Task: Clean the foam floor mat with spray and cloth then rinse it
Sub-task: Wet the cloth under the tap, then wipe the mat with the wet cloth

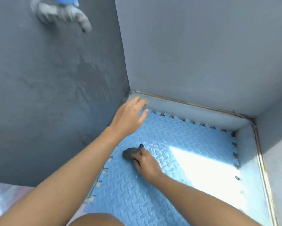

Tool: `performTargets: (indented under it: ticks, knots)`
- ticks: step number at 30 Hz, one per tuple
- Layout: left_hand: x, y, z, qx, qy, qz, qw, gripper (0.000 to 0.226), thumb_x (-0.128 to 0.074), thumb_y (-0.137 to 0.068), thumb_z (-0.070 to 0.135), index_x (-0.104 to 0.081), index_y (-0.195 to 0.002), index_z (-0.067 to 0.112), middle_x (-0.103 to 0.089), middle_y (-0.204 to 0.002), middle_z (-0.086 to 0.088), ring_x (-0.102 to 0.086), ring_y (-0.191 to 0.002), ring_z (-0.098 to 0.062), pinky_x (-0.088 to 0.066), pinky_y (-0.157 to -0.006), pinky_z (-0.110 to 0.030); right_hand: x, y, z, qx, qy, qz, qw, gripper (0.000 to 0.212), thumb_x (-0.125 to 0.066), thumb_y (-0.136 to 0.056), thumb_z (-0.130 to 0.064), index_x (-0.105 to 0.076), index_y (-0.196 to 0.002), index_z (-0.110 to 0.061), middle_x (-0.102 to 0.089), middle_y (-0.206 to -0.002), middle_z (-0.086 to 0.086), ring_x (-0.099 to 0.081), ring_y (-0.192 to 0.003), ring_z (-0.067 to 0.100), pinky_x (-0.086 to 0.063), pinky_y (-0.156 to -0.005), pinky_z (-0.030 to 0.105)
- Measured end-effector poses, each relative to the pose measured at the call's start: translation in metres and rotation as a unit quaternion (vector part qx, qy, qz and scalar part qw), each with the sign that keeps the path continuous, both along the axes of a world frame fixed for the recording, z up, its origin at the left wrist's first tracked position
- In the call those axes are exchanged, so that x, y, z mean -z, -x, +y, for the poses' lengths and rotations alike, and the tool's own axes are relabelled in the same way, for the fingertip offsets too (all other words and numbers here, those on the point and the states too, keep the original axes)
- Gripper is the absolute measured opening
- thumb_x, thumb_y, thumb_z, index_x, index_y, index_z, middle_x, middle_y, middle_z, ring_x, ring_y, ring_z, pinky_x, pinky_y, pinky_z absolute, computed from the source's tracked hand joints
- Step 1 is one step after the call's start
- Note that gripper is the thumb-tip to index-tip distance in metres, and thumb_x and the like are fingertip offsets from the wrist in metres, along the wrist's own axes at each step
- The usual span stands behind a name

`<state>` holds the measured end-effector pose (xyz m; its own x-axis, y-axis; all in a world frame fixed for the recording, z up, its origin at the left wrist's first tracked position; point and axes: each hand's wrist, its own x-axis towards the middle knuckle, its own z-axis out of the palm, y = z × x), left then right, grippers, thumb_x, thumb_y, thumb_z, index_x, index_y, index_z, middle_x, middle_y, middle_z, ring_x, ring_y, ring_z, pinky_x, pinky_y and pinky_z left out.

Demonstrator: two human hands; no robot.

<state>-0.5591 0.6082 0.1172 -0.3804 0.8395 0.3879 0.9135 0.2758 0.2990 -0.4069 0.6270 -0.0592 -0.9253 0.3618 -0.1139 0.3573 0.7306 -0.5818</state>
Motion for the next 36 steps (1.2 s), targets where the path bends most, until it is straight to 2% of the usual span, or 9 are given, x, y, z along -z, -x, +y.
performTargets:
  ticks: [3, 6, 12, 17, 20, 25, 28, 31, 36]
  knots:
    - [0.106, 0.016, -0.038, -0.06, 0.206, -0.105, 0.971, 0.038, -0.058, -0.1, 0.027, -0.061, -0.135, 0.012, -0.059, -0.135, -0.01, -0.057, -0.127, -0.031, -0.044, -0.105, -0.041, 0.048, -0.032, -0.02, -0.108, -0.062, 0.002, 0.992, 0.043, -0.072, -0.08, -0.014, -0.065, -0.122, -0.021, -0.052, -0.102, 0.005, -0.06, -0.092, 0.028, -0.052, -0.053, 0.031]
    - [0.171, 0.021, -0.067, -0.085, 0.31, -0.146, 0.936, 0.049, -0.057, -0.102, 0.032, -0.051, -0.147, 0.012, -0.048, -0.151, -0.011, -0.044, -0.141, -0.03, -0.035, -0.113, -0.039, 0.057, -0.033, 0.008, -0.091, -0.073, 0.044, 0.992, 0.045, -0.072, -0.08, -0.016, -0.062, -0.124, -0.023, -0.054, -0.104, 0.004, -0.058, -0.094, 0.027, -0.052, -0.059, 0.03]
    - [0.234, 0.031, -0.059, -0.062, 0.27, -0.068, 0.958, 0.068, -0.04, -0.098, 0.049, -0.059, -0.141, 0.0, -0.054, -0.146, -0.027, -0.053, -0.134, -0.043, -0.041, -0.114, -0.051, 0.052, -0.05, 0.149, 0.193, -0.063, 0.029, 0.979, 0.035, -0.059, -0.094, -0.025, -0.064, -0.128, -0.026, -0.056, -0.116, 0.005, -0.056, -0.107, 0.028, -0.051, -0.084, 0.038]
    - [0.253, 0.021, -0.057, -0.092, 0.18, -0.079, 0.976, 0.063, -0.043, -0.1, 0.045, -0.052, -0.148, 0.006, -0.043, -0.156, -0.019, -0.038, -0.147, -0.039, -0.03, -0.121, -0.051, 0.047, -0.132, 0.248, 0.459, -0.095, -0.032, 0.883, 0.039, -0.054, -0.099, -0.027, -0.058, -0.136, -0.014, -0.05, -0.132, 0.017, -0.057, -0.11, 0.037, -0.046, -0.09, 0.037]
    - [0.255, 0.02, -0.059, -0.096, 0.169, -0.091, 0.977, 0.064, -0.043, -0.099, 0.048, -0.051, -0.148, 0.007, -0.042, -0.157, -0.016, -0.036, -0.148, -0.036, -0.029, -0.121, -0.049, 0.046, -0.14, 0.251, 0.542, -0.077, -0.054, 0.835, 0.042, -0.054, -0.1, -0.028, -0.056, -0.139, -0.011, -0.047, -0.139, 0.02, -0.058, -0.112, 0.038, -0.046, -0.094, 0.037]
    - [0.254, 0.018, -0.057, -0.098, 0.155, -0.094, 0.979, 0.063, -0.047, -0.098, 0.046, -0.051, -0.147, 0.007, -0.042, -0.157, -0.015, -0.036, -0.148, -0.034, -0.03, -0.121, -0.049, 0.052, -0.048, 0.208, 0.494, -0.043, -0.004, 0.869, 0.044, -0.056, -0.099, -0.03, -0.057, -0.139, -0.014, -0.05, -0.133, 0.013, -0.061, -0.105, 0.032, -0.048, -0.092, 0.036]
    - [0.254, 0.019, -0.056, -0.097, 0.153, -0.097, 0.979, 0.063, -0.047, -0.099, 0.045, -0.051, -0.149, 0.008, -0.041, -0.157, -0.015, -0.036, -0.148, -0.034, -0.029, -0.121, -0.047, 0.053, 0.035, 0.165, 0.408, 0.011, 0.034, 0.912, 0.041, -0.06, -0.096, -0.026, -0.06, -0.136, -0.015, -0.052, -0.127, 0.011, -0.059, -0.105, 0.029, -0.05, -0.091, 0.036]
    - [0.257, 0.021, -0.058, -0.094, 0.143, -0.09, 0.981, 0.062, -0.049, -0.098, 0.044, -0.053, -0.148, 0.007, -0.043, -0.156, -0.017, -0.039, -0.146, -0.036, -0.031, -0.121, -0.049, 0.053, 0.114, 0.119, 0.291, 0.003, 0.074, 0.954, 0.037, -0.064, -0.092, -0.016, -0.065, -0.129, -0.009, -0.056, -0.118, 0.015, -0.057, -0.104, 0.033, -0.054, -0.084, 0.045]
    - [0.259, 0.024, -0.057, -0.104, 0.148, -0.086, 0.98, 0.061, -0.05, -0.098, 0.045, -0.056, -0.146, 0.008, -0.042, -0.157, -0.017, -0.038, -0.146, -0.037, -0.031, -0.121, -0.049, 0.052, 0.164, 0.1, 0.162, -0.004, 0.024, 0.986, 0.033, -0.059, -0.095, -0.015, -0.064, -0.128, -0.013, -0.052, -0.123, 0.011, -0.051, -0.112, 0.03, -0.053, -0.082, 0.043]
